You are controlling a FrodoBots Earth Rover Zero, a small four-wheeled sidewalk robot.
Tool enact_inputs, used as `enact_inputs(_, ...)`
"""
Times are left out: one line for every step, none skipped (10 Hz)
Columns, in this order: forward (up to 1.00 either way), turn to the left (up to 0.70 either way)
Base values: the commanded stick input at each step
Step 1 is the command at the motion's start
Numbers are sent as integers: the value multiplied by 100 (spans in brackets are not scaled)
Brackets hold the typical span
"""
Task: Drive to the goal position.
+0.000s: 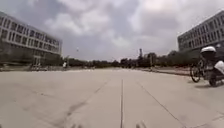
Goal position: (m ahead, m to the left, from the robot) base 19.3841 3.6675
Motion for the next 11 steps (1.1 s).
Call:
enact_inputs(70, 0)
enact_inputs(70, 0)
enact_inputs(70, 0)
enact_inputs(70, 0)
enact_inputs(70, 0)
enact_inputs(70, 0)
enact_inputs(70, 0)
enact_inputs(70, 0)
enact_inputs(70, 0)
enact_inputs(70, 0)
enact_inputs(70, 1)
